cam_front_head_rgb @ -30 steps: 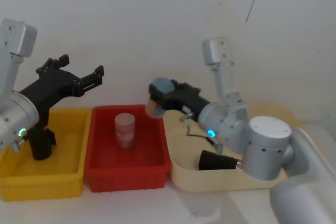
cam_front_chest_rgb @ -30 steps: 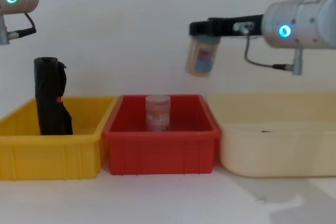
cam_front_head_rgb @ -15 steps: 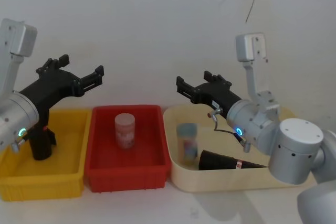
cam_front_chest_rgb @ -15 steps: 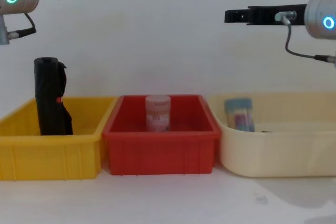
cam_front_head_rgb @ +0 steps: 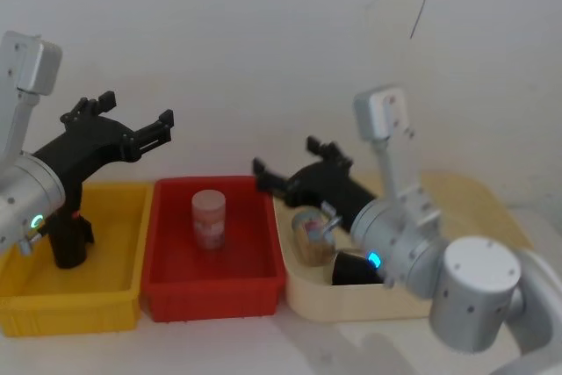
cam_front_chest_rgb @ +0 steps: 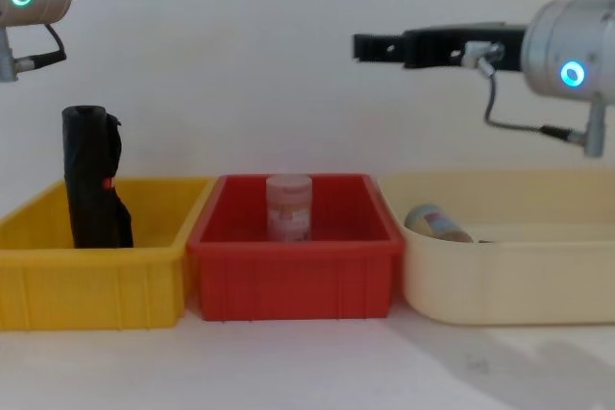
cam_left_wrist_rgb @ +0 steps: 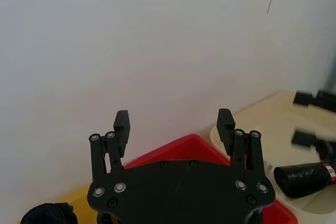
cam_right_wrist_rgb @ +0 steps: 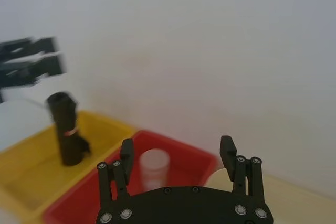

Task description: Pick up the garbage bag with the one hand and transfer it to the other hand.

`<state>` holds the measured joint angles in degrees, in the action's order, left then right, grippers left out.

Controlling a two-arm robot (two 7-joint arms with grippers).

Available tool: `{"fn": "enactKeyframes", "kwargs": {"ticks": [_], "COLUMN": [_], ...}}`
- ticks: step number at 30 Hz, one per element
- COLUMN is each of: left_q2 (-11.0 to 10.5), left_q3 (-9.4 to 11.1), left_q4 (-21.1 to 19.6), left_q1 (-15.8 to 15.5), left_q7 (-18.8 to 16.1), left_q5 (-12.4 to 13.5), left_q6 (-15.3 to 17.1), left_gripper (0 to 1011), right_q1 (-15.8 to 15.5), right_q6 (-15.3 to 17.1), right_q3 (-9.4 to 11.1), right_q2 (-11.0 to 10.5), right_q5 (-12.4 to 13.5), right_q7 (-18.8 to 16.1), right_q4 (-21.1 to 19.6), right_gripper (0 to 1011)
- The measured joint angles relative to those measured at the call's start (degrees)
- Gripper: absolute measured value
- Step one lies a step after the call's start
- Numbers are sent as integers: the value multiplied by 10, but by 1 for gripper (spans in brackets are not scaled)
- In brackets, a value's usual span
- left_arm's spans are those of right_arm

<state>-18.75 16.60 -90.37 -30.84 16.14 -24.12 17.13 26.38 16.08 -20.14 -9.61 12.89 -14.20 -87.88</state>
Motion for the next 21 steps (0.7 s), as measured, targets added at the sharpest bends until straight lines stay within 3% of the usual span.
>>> {"fn": "enactKeyframes", "kwargs": {"ticks": [11, 21], "left_q2": [0, 0], "left_q3": [0, 0], "left_q4": [0, 0], "left_q1": [0, 0], "left_q7": [0, 0], "left_q5": [0, 0], "left_q6": [0, 0], "left_gripper": [1000, 1000], "right_q1": [-56, -77], "right_q6": [-17, -25], "right_q3": [-45, -62], "right_q2": [8, 12], "right_q5": [-18, -25], "right_q7": [0, 0], "right_q4": [-44, -61], "right_gripper": [1001, 1001]}}
